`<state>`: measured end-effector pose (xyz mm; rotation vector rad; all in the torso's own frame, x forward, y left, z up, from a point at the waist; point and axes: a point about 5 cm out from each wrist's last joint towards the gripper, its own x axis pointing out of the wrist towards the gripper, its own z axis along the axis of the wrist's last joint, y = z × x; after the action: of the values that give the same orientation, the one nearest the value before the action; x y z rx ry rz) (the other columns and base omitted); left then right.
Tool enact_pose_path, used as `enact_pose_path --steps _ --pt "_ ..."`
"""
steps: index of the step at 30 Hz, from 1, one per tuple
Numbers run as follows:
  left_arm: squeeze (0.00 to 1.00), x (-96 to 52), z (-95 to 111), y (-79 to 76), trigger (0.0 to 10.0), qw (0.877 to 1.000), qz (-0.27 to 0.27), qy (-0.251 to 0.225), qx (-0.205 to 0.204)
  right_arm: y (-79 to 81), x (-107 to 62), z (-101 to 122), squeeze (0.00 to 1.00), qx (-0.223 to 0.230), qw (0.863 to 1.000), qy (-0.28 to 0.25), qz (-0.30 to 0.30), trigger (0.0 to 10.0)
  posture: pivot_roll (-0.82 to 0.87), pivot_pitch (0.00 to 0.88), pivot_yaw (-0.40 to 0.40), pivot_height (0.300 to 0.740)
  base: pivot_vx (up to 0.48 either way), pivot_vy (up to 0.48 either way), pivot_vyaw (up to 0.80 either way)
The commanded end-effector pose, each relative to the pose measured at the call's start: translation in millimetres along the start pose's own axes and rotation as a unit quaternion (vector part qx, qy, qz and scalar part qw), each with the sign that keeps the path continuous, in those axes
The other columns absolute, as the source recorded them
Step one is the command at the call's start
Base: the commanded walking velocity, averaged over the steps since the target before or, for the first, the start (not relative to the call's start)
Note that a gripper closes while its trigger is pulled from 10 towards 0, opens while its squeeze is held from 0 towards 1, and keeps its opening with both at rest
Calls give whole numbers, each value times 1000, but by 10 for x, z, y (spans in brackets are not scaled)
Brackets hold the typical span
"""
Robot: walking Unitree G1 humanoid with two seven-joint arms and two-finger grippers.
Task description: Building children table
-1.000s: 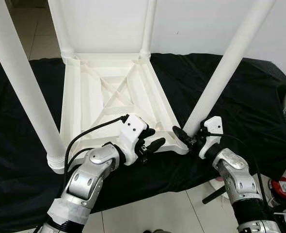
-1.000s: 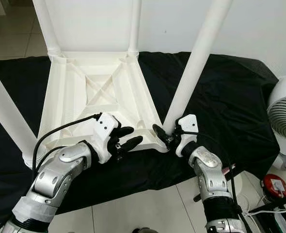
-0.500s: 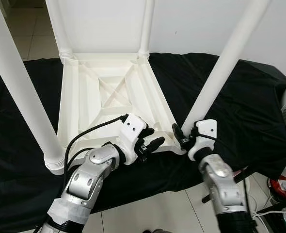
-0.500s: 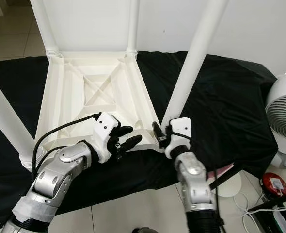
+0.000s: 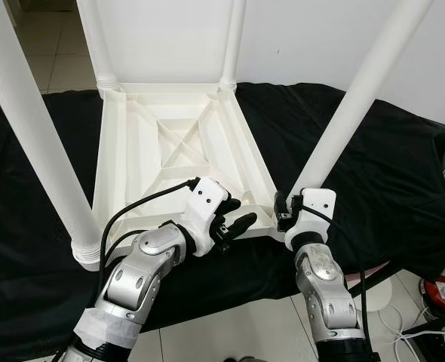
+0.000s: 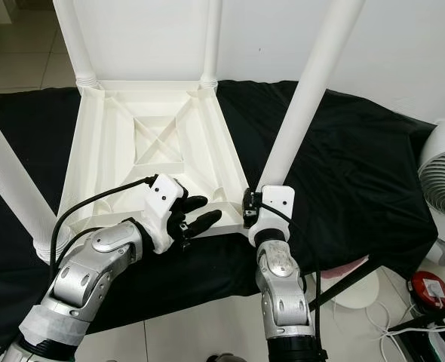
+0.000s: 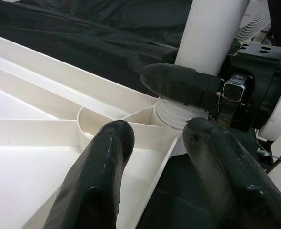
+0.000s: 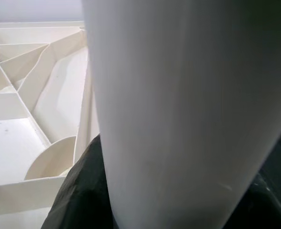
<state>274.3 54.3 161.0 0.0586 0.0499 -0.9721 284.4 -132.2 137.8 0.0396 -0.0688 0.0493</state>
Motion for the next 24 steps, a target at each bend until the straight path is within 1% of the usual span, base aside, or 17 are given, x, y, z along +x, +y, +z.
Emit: enact_pose_path --steps 1,2,4,9,10,12,15,16,17,18,19,20,21,22,24 --pt "0 9 -52 -28 10000 1000 -6 6 -6 26 9 56 1000 2 1000 -11 27 10000 19 25 -71 740 0 0 0" --pt "0 10 -52 -28 10000 1000 -7 7 -5 -13 13 74 1000 0 999 -14 32 10000 19 25 -71 740 0 0 0" --pt "0 7 -46 -14 10000 1000 -7 6 -3 -80 1 84 1000 -11 998 -19 59 10000 21 22 -73 740 0 0 0" --pt "0 -11 -49 -17 10000 1000 -6 6 -2 -147 -40 72 1000 -25 993 -15 116 10000 23 21 -74 740 0 0 0" --pt "0 -22 -61 -25 10000 1000 -8 9 -2 -176 -54 51 1000 -20 990 -1 140 10000 22 18 -73 740 0 0 0" --pt "0 -34 -76 -33 10000 1000 -10 11 -2 -209 -70 28 1000 -11 986 15 167 10000 22 18 -73 740 0 0 0" --pt "0 -36 -79 -35 10000 1000 -11 12 -2 -215 -73 24 1000 -9 985 19 173 10000 22 18 -73 740 0 0 0" --pt "0 -46 -89 -26 10000 1000 -11 15 -1 -282 -67 20 0 -28 982 18 186 10000 23 13 -71 740 0 0 0" --pt "0 -56 -96 -18 10000 1000 -11 17 1 -347 -61 14 0 -42 978 19 202 10000 23 13 -71 740 0 0 0" --pt "0 -56 -96 -18 10000 1000 -11 17 1 -347 -61 14 0 -42 978 19 202 10000 23 13 -71 740 0 0 0" --pt "0 -62 -100 -11 10000 1000 -11 19 3 -403 -55 13 0 -59 974 20 219 10000 23 13 -71 740 0 0 0" --pt "0 -62 -96 5 10000 1000 -11 19 4 -452 -35 -8 0 -61 965 30 252 10000 23 10 -68 740 0 0 0" --pt "0 -53 -86 15 10000 1000 -10 18 5 -461 4 -11 0 -64 963 29 261 10000 23 5 -62 740 0 0 0" --pt "0 -53 -86 15 10000 1000 -10 18 5 -461 4 -11 0 -64 963 29 261 10000 23 5 -62 740 0 0 0" --pt "0 -38 -67 20 10000 1000 -10 15 7 -458 73 -19 0 -71 958 29 278 10000 25 3 -62 740 0 0 0"
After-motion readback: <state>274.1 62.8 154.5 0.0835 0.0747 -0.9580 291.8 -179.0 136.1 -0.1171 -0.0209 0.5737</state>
